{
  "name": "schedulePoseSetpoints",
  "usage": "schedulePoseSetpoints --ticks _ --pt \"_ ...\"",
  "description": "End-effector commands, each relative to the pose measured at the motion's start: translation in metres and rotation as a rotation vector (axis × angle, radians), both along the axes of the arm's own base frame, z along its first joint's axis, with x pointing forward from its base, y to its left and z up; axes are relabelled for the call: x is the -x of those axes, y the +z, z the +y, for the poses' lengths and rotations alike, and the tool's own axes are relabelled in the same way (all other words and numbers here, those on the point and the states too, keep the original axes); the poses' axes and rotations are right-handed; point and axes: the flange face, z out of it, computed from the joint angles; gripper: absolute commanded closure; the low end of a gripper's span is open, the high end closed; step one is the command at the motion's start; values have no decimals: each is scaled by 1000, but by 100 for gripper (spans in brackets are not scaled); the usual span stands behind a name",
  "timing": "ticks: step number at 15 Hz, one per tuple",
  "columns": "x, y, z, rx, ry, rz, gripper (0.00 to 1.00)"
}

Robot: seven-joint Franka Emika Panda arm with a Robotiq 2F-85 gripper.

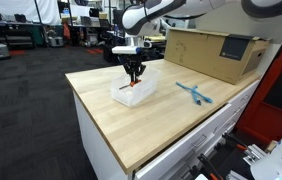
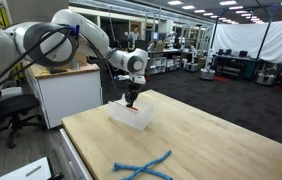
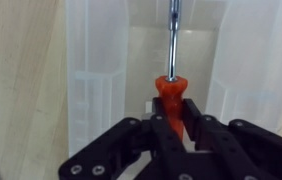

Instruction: Put the screwdriver into the plastic box

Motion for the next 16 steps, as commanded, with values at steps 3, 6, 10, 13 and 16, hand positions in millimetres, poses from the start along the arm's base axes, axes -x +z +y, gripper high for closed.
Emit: schedulePoseSetpoints --ticks 3,6,10,13,16 --pt "-11 -17 -12 28 -70 -30 94" --pt "-13 -20 -19 34 -103 -43 94" --pt "-15 -25 -26 50 -120 -48 94" --pt "-16 -27 -26 51 -106 -42 45" --pt "-15 -21 -22 49 -72 -42 24"
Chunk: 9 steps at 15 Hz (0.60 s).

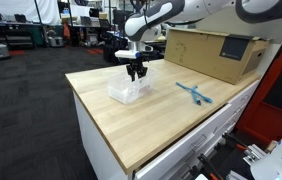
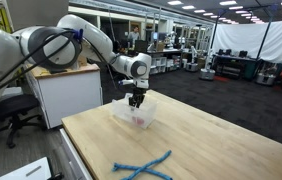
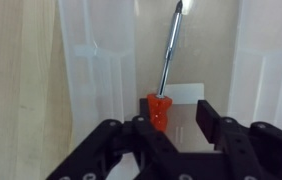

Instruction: Put the screwdriver into the plastic box

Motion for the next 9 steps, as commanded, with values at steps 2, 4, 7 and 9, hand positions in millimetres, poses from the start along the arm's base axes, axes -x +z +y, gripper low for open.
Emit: schedulePoseSetpoints --ticks 2,4,7,9 --pt "-3 7 7 9 62 -21 17" --pt "-4 16 10 13 80 -32 10" --pt "-4 23 16 29 92 -47 5" --pt "-7 32 19 32 94 -82 5"
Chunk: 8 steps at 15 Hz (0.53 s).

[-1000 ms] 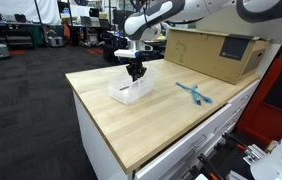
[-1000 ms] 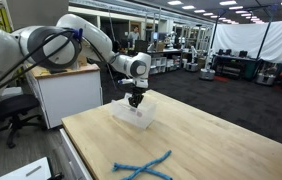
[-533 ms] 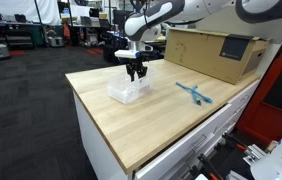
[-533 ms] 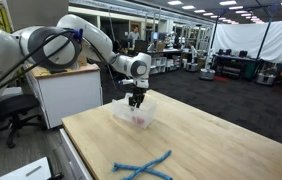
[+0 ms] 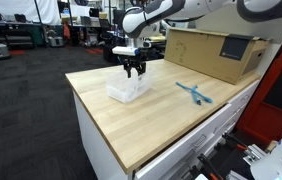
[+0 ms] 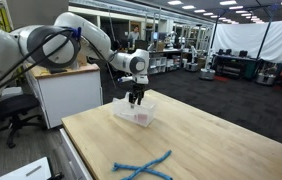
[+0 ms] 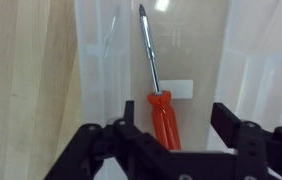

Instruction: Put the screwdriver into the plastic box

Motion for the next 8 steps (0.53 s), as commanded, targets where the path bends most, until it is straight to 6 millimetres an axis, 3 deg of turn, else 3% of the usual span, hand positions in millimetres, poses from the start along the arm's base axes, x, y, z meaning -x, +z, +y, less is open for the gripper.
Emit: schedulePoseSetpoints --ticks 1,3,8 --pt "-3 14 7 5 30 -41 45" --pt "-5 18 9 -2 29 -53 54" --pt "-3 35 4 -8 7 -68 91"
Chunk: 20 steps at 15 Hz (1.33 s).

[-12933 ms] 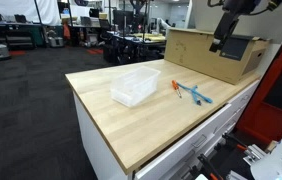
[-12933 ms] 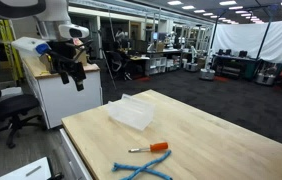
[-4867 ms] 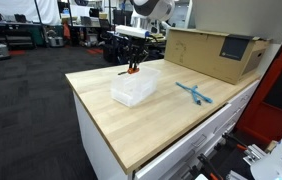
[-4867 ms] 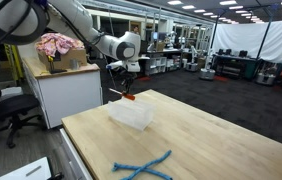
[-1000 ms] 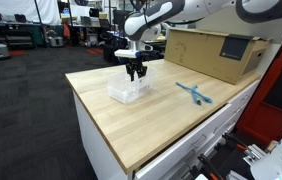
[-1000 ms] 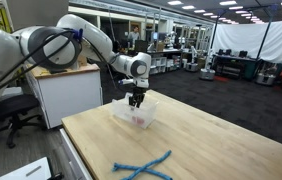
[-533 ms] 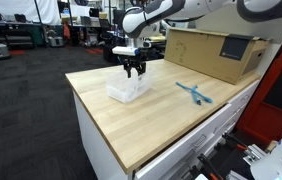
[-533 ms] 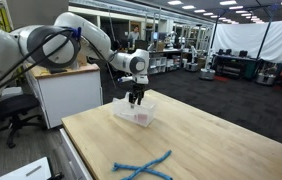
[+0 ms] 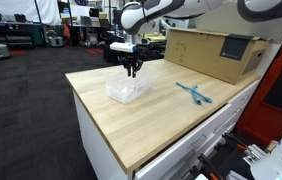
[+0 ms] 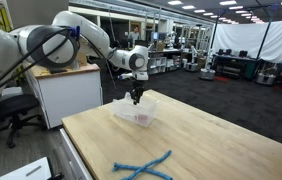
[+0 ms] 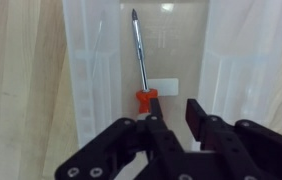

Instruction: Put the screwdriver into the plastic box

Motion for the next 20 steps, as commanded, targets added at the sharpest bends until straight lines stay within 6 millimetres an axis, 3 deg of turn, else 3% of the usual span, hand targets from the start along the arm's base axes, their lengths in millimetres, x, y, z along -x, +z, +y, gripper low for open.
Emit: schedulePoseSetpoints --ticks 1,5,9,12,13,16,20 --pt "5 23 -7 -6 -9 -26 97" --pt "15 72 -21 -15 -40 -71 100" --pt "22 111 -54 -34 -133 -94 100" --pt "28 111 -103 -61 -244 -48 100" --pt "16 117 -77 -35 -184 -88 99" --pt "19 112 -108 -47 -238 -64 99" --pt "20 110 -103 -48 -233 -60 99"
